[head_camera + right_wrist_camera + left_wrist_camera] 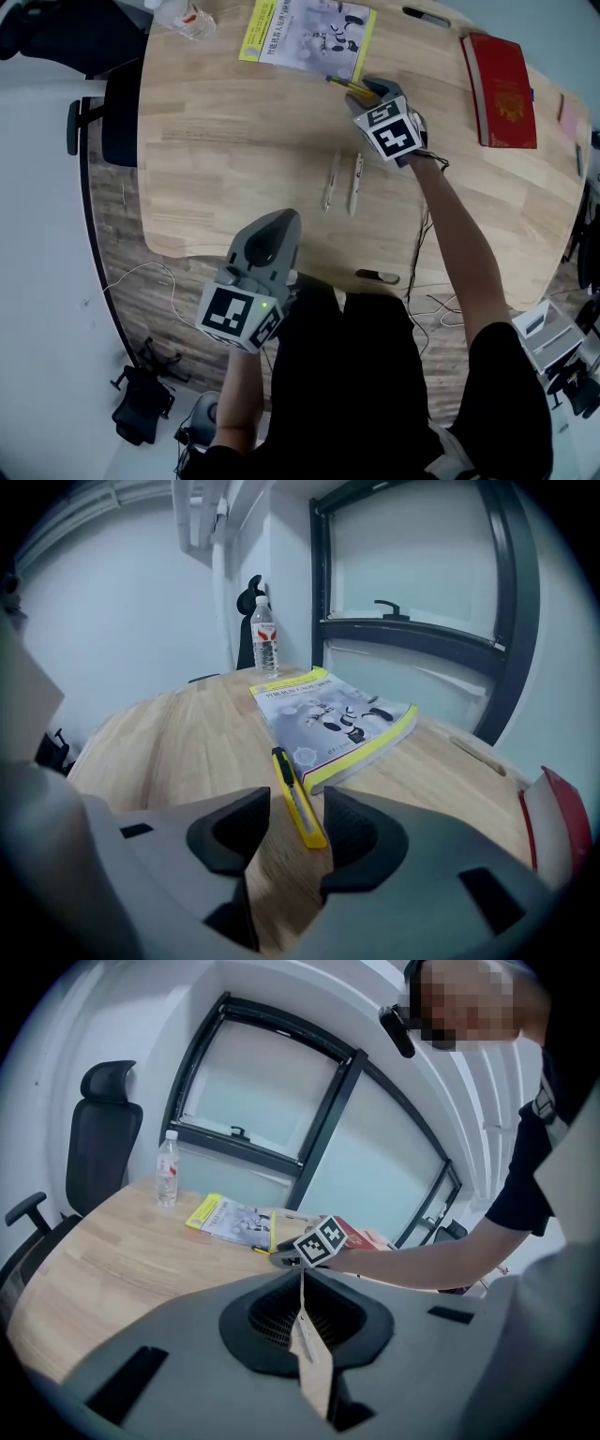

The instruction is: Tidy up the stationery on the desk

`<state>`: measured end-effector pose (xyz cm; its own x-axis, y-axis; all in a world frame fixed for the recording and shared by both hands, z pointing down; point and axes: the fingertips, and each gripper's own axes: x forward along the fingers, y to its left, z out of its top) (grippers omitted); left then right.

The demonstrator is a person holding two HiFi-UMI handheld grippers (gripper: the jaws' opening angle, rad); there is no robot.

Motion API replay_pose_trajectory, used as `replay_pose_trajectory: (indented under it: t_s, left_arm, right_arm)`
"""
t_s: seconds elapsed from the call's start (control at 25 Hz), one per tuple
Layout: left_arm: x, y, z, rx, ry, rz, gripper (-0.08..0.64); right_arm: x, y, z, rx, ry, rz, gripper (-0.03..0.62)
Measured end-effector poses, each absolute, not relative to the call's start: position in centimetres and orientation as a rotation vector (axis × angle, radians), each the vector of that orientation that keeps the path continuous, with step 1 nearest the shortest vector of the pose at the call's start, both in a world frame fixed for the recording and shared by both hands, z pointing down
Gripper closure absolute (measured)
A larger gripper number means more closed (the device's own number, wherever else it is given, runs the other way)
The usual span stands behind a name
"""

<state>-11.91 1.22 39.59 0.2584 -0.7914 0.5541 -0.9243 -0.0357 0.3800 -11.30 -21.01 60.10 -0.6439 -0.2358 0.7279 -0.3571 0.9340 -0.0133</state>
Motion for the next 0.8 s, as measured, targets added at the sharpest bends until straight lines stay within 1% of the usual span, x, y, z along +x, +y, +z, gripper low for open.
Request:
replay_pose_trajectory:
  t_s: [0.16, 0.28, 0.36, 0.8]
  left_arm:
    - [-12.2, 0.8, 39.6, 1.840, -1.566, 0.245, 0.522]
    - [-12.4, 0.7, 39.6, 1.840, -1.567, 0.242, 0.522]
    - [-12.4, 0.7, 39.5, 1.843, -1.566, 0.242, 0.522]
    - [-12.8, 2.0, 38.5, 1.892, -1.568, 0.238, 0.522]
  right_arm:
    - [-11.5, -21.0, 60.6, 0.399, -2.294, 0.216, 0.422]
    - [-11.7, -20.5, 60.6, 0.389, -2.289, 0.210, 0.463]
    - [-11.8, -20.2, 60.6, 0.393, -2.281, 0.208, 0.508]
    - [-10.9, -18.3, 60.2, 0.399, -2.242, 0.217, 0.517]
